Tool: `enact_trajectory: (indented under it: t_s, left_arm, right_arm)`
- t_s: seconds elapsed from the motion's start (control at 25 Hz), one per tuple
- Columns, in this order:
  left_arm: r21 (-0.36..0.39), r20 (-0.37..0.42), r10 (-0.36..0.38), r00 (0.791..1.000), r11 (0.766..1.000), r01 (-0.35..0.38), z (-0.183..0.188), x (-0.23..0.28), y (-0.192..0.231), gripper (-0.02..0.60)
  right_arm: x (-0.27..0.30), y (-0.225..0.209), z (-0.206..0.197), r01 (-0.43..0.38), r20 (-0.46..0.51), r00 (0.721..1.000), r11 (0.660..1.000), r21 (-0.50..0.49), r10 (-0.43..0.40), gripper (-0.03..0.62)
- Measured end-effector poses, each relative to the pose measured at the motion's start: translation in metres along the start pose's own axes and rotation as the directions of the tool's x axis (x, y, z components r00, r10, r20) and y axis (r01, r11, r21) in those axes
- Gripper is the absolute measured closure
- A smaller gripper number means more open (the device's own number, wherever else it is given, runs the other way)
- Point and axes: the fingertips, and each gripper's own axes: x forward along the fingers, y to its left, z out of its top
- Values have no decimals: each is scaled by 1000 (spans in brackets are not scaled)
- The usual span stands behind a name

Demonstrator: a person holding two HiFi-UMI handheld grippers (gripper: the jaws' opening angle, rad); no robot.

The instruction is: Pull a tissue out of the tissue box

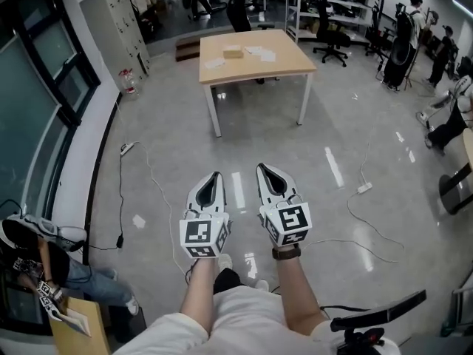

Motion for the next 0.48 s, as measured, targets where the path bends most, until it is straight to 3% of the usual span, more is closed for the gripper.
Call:
enact_trajectory:
  t_s: [0.28, 0.48]
  left_arm:
    - [-21, -15, -26, 1000, 999, 26, -22, 41, 13, 580]
    - [-49, 17, -47, 999, 998, 48, -18, 89, 42, 580]
  right_arm:
    - [34, -25, -24, 19, -13, 1000, 999, 44, -18, 589]
    - [79, -43, -23, 61, -4, 998, 997, 50, -61, 590]
